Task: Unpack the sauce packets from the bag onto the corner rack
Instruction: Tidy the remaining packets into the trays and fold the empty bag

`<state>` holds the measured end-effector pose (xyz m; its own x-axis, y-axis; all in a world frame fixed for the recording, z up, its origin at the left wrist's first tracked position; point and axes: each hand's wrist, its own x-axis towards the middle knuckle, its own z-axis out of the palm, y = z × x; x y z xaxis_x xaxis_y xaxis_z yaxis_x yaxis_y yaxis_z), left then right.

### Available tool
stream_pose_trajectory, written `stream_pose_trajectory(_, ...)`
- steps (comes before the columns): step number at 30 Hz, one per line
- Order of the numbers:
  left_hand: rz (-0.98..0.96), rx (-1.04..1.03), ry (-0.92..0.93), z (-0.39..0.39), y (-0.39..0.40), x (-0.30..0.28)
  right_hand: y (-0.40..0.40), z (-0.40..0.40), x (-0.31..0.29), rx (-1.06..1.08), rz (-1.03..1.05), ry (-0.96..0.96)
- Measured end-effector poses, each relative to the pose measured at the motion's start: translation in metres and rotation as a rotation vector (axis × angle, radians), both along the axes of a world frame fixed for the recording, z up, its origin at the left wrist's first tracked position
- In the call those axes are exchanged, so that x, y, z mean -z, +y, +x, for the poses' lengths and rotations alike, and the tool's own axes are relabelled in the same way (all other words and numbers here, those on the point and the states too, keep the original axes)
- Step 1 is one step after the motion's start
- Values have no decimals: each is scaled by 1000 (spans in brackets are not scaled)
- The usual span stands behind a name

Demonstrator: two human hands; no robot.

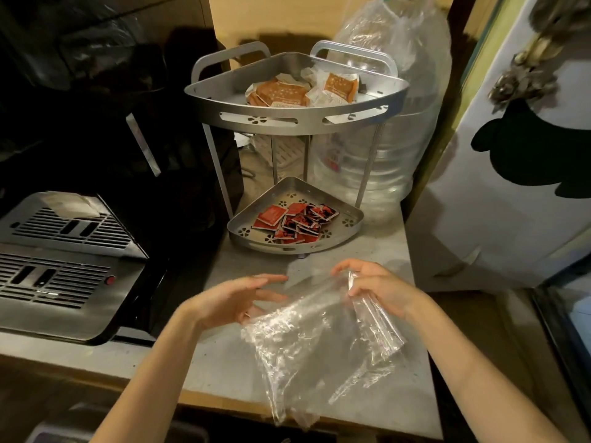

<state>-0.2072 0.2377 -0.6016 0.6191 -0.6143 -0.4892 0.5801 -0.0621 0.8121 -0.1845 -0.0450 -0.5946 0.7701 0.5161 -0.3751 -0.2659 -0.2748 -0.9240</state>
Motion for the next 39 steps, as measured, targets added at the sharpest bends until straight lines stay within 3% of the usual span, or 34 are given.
stream_pose_trajectory(3,336,254,-137,1,-25,-10,7,3,-4,-58,-48,20)
stream_pose_trajectory(5,411,244,-228,1,-39,-11,9,4,-2,-37,-8,78)
stream_pose_trajectory(8,218,81,-239,-2,-45,-8,5,2,-9,90,120,169)
stream_pose_trajectory(11,3,-187,-146,-7,-43,-3,-6,-6,-4,360,437,455)
stream_pose_trajectory(14,-127,-478,-39,-12,-44,5,-2,-17,12,387,645,573)
stream_pose_trajectory(17,-19,-666,-56,-24,-54,13,14,-30,20,389,588,584)
stream_pose_trajectory(21,224,-893,-137,-47,-61,25,35,-37,37,289,186,277)
stream_pose_trajectory(23,259,-970,-138,-61,-58,30,43,-42,44,280,109,212)
stream_pose_trajectory(26,217,-1022,-73,-86,-43,33,57,-50,48,192,52,178)
stream_pose_trajectory(33,-171,-1103,141,-155,5,42,101,-76,48,-39,101,268)
stream_pose_trajectory(39,-155,-1263,201,-218,46,45,155,-117,63,-95,192,412)
